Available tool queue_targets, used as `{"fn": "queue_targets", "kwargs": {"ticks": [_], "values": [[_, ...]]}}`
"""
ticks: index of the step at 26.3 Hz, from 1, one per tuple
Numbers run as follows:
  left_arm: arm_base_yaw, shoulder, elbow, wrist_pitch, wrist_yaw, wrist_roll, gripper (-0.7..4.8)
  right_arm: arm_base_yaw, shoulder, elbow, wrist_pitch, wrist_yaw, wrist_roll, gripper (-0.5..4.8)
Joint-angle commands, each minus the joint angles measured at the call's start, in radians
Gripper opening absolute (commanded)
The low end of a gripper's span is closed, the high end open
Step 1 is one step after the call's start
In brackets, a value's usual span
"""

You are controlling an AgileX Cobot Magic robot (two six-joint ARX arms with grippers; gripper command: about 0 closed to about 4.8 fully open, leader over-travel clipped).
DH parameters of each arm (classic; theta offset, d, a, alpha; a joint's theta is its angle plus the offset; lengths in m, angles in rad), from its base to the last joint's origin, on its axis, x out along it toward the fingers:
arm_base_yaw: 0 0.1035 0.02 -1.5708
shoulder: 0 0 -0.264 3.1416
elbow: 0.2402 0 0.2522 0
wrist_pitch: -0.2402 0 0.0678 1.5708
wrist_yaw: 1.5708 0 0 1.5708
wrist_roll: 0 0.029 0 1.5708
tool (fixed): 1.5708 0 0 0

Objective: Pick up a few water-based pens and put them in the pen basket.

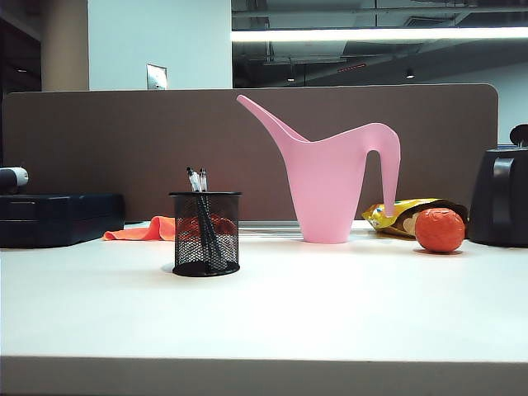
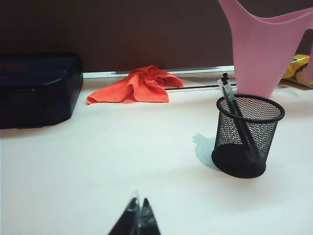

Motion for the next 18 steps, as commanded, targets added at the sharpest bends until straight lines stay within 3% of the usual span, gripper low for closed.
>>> {"fn": "queue_targets", "kwargs": {"ticks": [1,7,18], "values": [[0.0,0.001,0.001,0.02,0.0,0.008,-0.05,0.0,-0.035,-0.037,0.024,0.01,-0.018,-0.06],[0.0,0.001,0.001,0.027,0.0,0.016,-0.06,0.001,-0.035,-0.037,-0.001,0.01,-0.101,-0.07],[0.0,0.001,0.002,0.011,0.0,0.014,-0.05,0.001,-0.035,-0.037,-0.04,0.01,-0.1,-0.06]]}}
